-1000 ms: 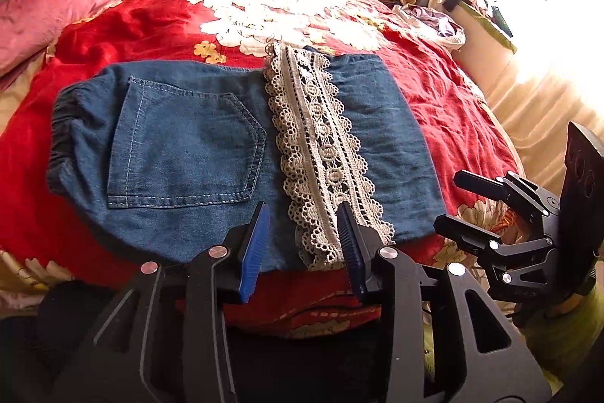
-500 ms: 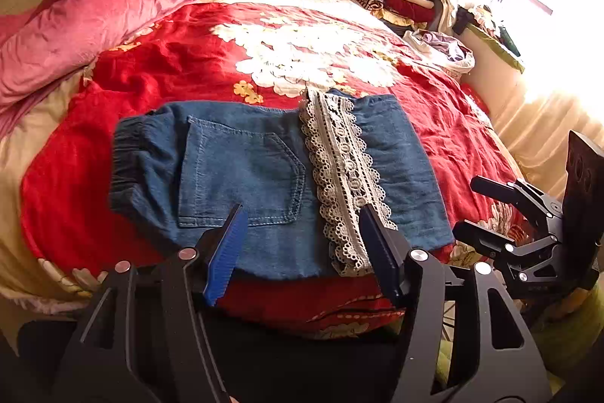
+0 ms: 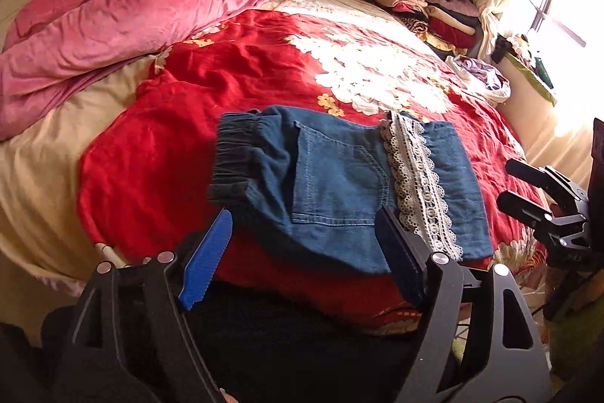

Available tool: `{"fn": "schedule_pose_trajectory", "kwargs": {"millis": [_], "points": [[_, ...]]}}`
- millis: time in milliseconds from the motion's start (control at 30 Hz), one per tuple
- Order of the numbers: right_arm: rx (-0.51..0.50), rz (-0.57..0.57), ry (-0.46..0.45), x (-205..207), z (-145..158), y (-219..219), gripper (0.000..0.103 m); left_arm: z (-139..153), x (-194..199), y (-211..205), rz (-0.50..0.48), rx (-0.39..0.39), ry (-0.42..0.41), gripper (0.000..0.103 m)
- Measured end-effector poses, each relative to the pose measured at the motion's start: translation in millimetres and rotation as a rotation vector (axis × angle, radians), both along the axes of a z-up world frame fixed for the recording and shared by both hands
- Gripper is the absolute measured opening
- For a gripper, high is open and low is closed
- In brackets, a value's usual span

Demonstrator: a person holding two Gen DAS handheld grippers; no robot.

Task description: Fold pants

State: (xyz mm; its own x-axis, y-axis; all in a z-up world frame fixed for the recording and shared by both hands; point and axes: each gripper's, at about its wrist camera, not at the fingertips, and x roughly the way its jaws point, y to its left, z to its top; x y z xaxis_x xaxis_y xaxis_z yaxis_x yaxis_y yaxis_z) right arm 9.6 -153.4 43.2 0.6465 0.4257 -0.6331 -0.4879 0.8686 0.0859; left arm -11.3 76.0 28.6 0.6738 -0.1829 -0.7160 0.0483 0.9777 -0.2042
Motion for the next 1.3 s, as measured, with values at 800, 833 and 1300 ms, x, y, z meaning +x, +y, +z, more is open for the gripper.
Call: {"fn": "schedule_pose_trajectory", "kwargs": {"millis": [800,833,1300], "points": [[-0.078,0.306,0.114,120,-5,152,0.085,-74,44,51,0.067,-0.288,0.168,0.037],[-0.080,0.320,0.121,124,-7,158,0.085,-78,48,51,0.060,-0.304,0.176,0.032],[-0.187,0.474,0.295,158,-73,237,0.062,-91,58,52,0.050,-0.322,0.206,0.033]]}}
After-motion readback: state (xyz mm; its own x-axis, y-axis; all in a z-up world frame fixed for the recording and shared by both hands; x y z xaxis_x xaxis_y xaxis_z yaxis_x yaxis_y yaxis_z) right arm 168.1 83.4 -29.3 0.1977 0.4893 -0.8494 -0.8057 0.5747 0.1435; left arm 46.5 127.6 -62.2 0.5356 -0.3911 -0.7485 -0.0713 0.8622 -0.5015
